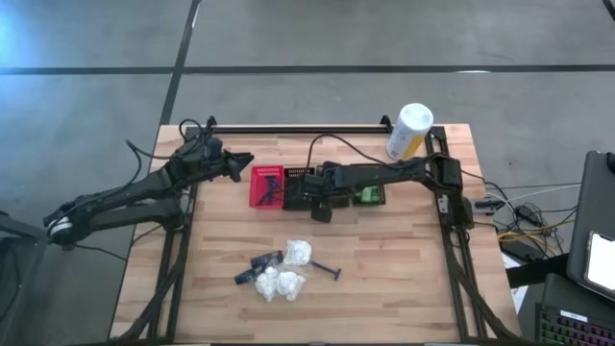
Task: Pick & Place Travel size toiletries
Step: Adjust the middle black bin, then put the cotton pack into the middle black bin
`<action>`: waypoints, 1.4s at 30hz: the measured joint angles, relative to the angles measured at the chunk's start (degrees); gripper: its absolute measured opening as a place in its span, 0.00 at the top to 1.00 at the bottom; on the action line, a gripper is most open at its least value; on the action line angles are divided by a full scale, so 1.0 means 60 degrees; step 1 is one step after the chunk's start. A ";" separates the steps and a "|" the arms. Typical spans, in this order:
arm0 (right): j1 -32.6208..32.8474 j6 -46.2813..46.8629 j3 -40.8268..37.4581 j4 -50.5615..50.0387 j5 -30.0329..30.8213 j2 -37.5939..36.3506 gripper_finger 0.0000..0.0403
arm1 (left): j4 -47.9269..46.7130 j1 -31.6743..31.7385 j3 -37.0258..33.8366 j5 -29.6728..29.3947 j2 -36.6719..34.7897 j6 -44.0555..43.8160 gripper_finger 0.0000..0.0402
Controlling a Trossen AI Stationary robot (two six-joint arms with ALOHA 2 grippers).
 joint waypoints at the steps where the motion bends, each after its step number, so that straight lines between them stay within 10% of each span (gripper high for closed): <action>1: 0.0000 0.0010 0.0024 -0.0017 -0.0152 -0.0027 0.48 | 0.0003 0.0000 0.0000 0.0000 0.0000 0.0000 0.70; 11: 0.0119 0.0690 0.0227 -0.0072 -0.0374 -0.0735 0.42 | 0.0005 0.0000 0.0000 -0.0002 0.0000 0.0000 0.70; 20: 0.0217 0.3246 0.0131 -0.0140 -0.4287 -0.1370 0.39 | 0.0007 0.0000 0.0000 -0.0004 0.0000 0.0004 0.70; 27: 0.0905 0.5660 -0.0009 0.0006 -0.5508 -0.1035 0.43 | 0.0005 0.0000 -0.0007 -0.0001 0.0000 0.0004 0.70; 42: 0.2189 1.1123 -0.0172 0.1762 -0.6042 0.0131 0.41 | -0.0061 -0.0002 -0.0015 -0.0003 -0.0015 0.0003 0.70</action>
